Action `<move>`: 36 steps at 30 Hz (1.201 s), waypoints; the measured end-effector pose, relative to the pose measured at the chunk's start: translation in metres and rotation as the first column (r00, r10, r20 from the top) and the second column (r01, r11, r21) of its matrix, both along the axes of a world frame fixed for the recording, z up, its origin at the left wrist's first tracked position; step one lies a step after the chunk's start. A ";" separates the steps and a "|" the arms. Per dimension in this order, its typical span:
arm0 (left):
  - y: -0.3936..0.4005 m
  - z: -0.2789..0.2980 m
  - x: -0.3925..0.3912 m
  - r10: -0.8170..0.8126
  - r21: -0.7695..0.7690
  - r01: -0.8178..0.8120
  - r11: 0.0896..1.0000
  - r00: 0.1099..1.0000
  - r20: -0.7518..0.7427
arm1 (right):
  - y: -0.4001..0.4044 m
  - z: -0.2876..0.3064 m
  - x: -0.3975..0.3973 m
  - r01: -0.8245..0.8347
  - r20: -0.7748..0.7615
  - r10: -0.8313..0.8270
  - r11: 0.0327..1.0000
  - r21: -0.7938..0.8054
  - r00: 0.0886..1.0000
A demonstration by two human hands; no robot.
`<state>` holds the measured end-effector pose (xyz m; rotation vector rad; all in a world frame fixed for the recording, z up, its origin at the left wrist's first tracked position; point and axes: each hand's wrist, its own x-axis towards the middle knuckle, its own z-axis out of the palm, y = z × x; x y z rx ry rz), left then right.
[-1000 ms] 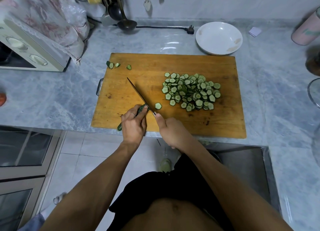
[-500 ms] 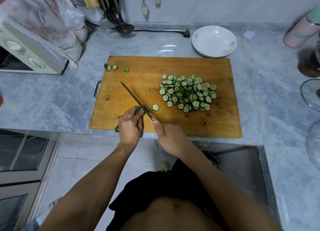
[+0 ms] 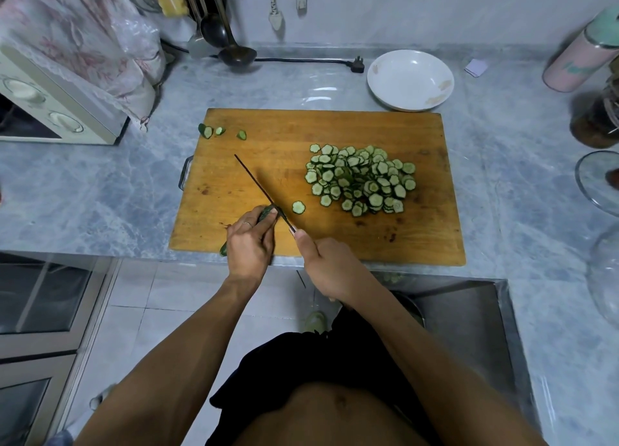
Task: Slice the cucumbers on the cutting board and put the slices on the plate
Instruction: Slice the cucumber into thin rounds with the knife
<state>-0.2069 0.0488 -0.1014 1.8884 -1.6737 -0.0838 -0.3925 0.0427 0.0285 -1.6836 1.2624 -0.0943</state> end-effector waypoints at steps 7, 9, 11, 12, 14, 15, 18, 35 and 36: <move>-0.002 -0.002 0.000 0.004 -0.046 -0.005 0.999 1.000 -0.014 | -0.006 0.005 0.001 0.059 0.025 -0.061 0.995 0.081 0.998; -0.003 -0.002 0.000 0.006 -0.055 -0.007 0.998 1.000 -0.016 | -0.006 0.003 0.003 0.067 0.019 -0.068 0.995 0.079 0.997; -0.004 -0.003 0.000 0.015 -0.057 -0.016 0.998 1.000 -0.019 | -0.007 0.000 0.006 0.073 0.019 -0.075 0.995 0.072 0.997; -0.004 -0.004 0.001 0.019 -0.056 -0.020 0.998 1.000 -0.016 | -0.007 -0.002 0.009 0.075 0.017 -0.077 0.995 0.069 0.997; -0.004 -0.005 0.001 0.019 -0.047 -0.019 0.999 1.000 -0.015 | -0.010 -0.010 0.015 0.077 0.012 -0.078 0.995 0.059 0.997; -0.004 -0.006 0.001 0.017 -0.041 -0.017 0.999 1.000 -0.012 | -0.011 -0.014 0.018 0.077 0.010 -0.078 0.996 0.053 0.997; -0.004 -0.004 0.001 0.022 -0.032 -0.022 0.999 1.000 -0.009 | -0.013 -0.025 0.023 0.062 -0.002 -0.062 0.998 0.017 0.998; -0.001 0.018 -0.011 0.073 -0.062 -0.078 0.995 0.994 -0.082 | -0.034 -0.031 -0.010 0.140 0.021 -0.144 0.981 0.138 0.989; -0.001 0.018 -0.011 0.083 -0.051 -0.088 0.995 0.993 -0.085 | -0.037 -0.033 -0.015 0.143 0.023 -0.147 0.982 0.125 0.989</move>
